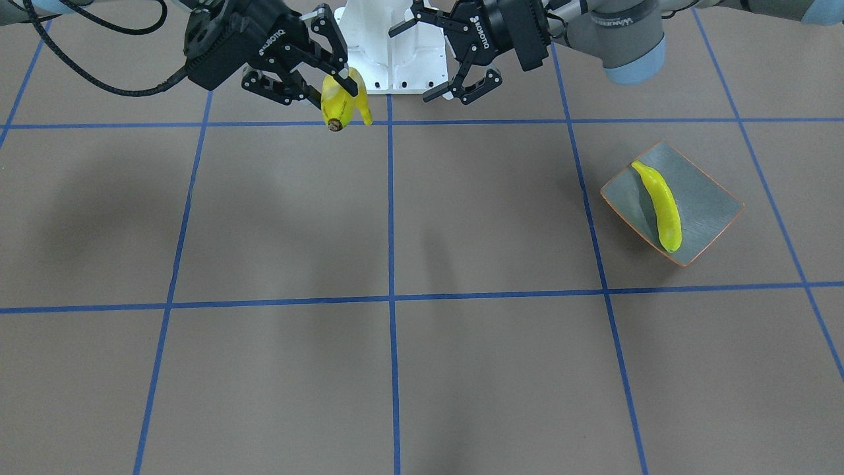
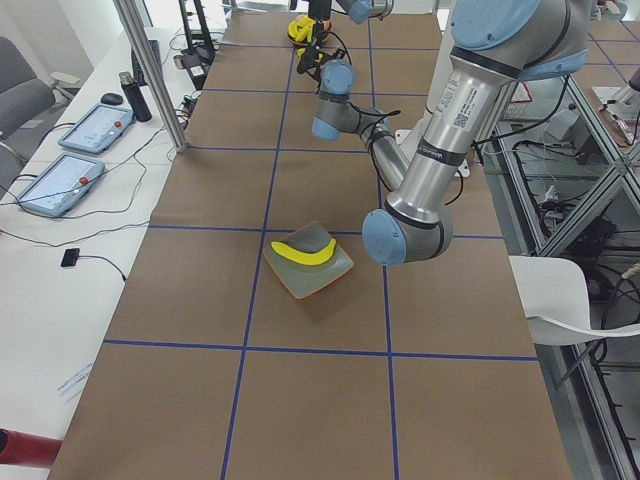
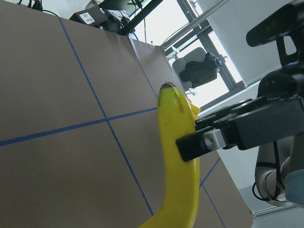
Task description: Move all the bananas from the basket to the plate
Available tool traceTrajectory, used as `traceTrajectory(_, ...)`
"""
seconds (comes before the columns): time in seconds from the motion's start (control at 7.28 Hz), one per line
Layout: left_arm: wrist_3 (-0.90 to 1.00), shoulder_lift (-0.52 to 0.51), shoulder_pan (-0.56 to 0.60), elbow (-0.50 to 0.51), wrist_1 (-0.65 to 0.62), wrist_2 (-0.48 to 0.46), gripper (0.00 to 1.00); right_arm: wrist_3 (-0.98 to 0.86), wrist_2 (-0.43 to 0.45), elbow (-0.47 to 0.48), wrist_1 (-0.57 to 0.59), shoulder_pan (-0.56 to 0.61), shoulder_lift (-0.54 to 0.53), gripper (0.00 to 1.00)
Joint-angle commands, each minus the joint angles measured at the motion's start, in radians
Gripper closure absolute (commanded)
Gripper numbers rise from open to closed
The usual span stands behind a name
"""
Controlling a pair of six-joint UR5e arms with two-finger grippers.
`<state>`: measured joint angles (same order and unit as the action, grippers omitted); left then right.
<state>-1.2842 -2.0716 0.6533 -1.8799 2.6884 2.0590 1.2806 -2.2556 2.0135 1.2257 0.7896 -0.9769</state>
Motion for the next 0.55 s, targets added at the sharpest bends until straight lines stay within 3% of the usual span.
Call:
traceTrajectory(0.0, 0.002, -0.022, -0.026, 0.008, 0.013, -0.002, 0.01, 0.02, 0.011, 0.013, 0.0, -0.035, 0.029, 1.0)
traceTrajectory(0.41, 0.0, -0.035, -0.038, 0.013, 0.013, -0.002, 0.01, 0.037, 0.048, 0.019, 0.0, -0.069, 0.043, 1.0)
